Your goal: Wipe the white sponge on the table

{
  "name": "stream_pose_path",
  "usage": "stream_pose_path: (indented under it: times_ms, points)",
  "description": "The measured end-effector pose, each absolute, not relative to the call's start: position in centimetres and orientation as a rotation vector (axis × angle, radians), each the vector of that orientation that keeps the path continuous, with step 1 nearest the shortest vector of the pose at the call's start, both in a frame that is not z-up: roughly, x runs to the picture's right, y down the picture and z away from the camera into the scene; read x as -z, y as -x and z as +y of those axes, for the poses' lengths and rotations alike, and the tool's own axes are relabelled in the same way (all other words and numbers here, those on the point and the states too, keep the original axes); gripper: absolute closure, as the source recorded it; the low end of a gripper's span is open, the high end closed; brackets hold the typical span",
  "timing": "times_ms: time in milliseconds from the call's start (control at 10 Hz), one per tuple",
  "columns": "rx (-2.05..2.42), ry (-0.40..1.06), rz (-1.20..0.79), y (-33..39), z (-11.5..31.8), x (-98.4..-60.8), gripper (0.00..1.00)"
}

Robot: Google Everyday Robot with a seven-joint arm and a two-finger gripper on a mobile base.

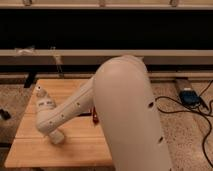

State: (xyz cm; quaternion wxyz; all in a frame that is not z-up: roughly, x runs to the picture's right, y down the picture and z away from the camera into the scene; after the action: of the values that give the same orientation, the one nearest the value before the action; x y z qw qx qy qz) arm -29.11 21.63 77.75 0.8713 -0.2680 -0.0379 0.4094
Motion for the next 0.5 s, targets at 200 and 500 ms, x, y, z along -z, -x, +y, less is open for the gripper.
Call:
stream_pose_path:
  times_ms: [200,500]
  points:
    - [-0.912,0.548,-0.053,26.7,21.6,-78.4,1.0]
    - [-1.026,0.517,-0.008,22.4,20.6,-79.8,1.0]
